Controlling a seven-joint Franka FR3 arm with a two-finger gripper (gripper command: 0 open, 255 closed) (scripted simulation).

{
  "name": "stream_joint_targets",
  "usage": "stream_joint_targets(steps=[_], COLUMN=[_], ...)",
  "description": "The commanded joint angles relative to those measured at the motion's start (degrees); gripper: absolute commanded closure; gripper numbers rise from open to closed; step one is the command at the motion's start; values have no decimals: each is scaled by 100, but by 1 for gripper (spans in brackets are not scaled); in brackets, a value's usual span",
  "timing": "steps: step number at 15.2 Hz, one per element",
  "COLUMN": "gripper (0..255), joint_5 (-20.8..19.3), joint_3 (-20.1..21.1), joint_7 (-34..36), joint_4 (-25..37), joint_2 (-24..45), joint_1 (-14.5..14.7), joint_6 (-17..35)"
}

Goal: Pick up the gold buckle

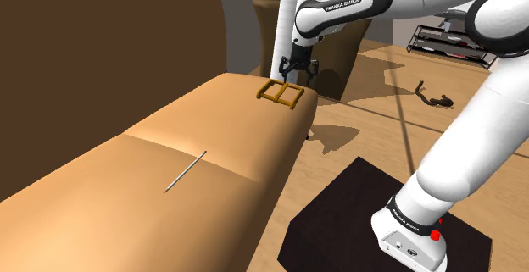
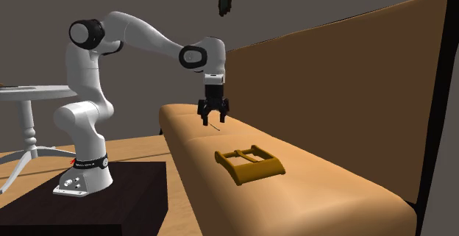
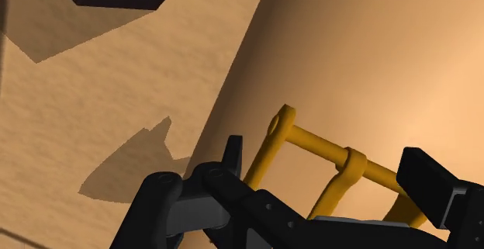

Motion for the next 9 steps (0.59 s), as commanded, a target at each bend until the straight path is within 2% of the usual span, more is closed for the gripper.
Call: stream_joint_targets(steps=[1,9], gripper=[0,0], joint_5=[-8,62], joint_3=[-29,-279], joint_7=[301,1239], joint_4=[324,2136], joint_2=[392,2179], joint_1=[-25,-148], joint_6=[50,-39])
